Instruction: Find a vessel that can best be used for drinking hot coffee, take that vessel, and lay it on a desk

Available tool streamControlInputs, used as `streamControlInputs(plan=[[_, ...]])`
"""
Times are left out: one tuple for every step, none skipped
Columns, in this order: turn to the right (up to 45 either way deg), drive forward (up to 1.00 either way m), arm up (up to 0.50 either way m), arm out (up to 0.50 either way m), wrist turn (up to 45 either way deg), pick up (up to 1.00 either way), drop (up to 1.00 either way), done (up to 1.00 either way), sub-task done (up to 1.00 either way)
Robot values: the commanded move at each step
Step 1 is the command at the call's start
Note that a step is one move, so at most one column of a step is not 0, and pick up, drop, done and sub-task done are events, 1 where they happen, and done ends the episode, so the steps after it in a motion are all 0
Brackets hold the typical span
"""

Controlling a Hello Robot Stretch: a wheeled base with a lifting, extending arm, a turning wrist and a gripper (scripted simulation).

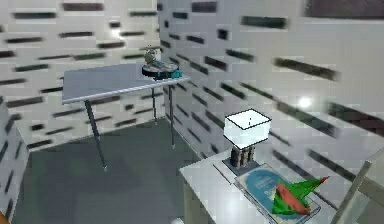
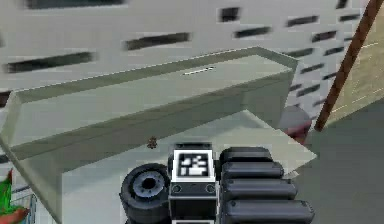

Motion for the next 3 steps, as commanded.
streamControlInputs(plan=[[-18.0, 0.00, 0.00, 0.00, 0.0, 0.00, 0.00, 0.00, 0.00], [0.0, 0.00, 0.00, 0.24, 0.0, 0.00, 0.00, 0.00, 0.00], [0.0, 0.00, 0.00, 0.00, 45.0, 0.00, 0.00, 0.00, 0.00]])
